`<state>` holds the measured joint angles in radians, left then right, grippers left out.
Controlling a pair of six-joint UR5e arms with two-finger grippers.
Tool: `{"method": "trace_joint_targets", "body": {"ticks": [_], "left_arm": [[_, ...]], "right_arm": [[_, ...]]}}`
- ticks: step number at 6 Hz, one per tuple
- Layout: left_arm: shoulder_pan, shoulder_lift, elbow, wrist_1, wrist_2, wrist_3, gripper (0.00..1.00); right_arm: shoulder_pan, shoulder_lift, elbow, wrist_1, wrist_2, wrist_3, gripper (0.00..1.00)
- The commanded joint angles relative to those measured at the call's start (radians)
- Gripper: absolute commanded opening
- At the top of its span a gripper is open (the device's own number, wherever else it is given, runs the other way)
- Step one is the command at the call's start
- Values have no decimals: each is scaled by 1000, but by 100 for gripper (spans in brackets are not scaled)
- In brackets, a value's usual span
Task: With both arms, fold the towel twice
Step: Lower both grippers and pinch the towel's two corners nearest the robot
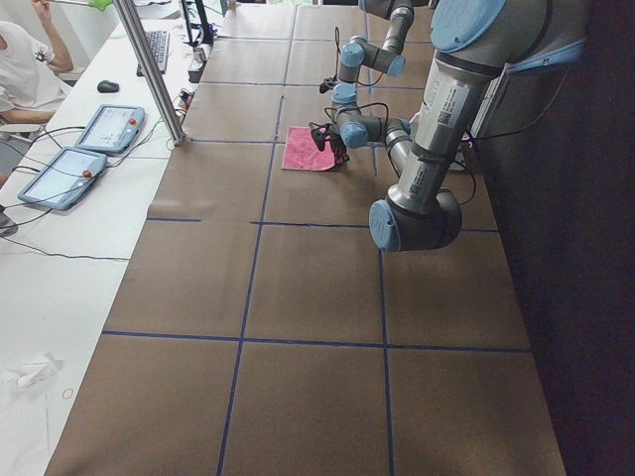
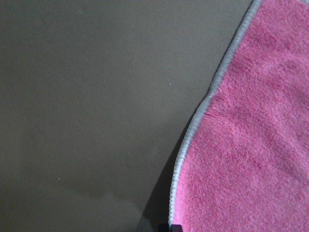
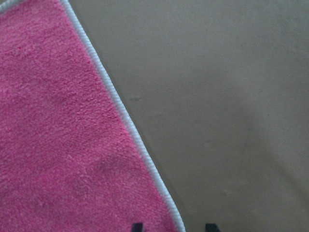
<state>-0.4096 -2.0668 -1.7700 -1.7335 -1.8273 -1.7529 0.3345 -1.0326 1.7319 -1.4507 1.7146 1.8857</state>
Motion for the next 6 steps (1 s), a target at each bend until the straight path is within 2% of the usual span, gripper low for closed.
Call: {"method": "trace_joint_targets", "body": {"ticks": [1,2,3,4,5,6], "left_arm": [[0,1,0,-1,0,1,0],[0,1,0,0,0,1,0],[0,1,1,-1,0,1,0],[0,1,0,0,0,1,0],[0,-1,1,0,0,1,0],[0,-2,-5,2,-1,1,0]], "right_arm": [[-6,5,-3,0,0,1,53],[-5,6,-2,0,0,1,41],[-5,3,0,-13,0,1,20],[-3,2,3,-19,0,1,6],[-2,2,3,-19,0,1,0],[7,0,26,-19,3,-2,0]]}}
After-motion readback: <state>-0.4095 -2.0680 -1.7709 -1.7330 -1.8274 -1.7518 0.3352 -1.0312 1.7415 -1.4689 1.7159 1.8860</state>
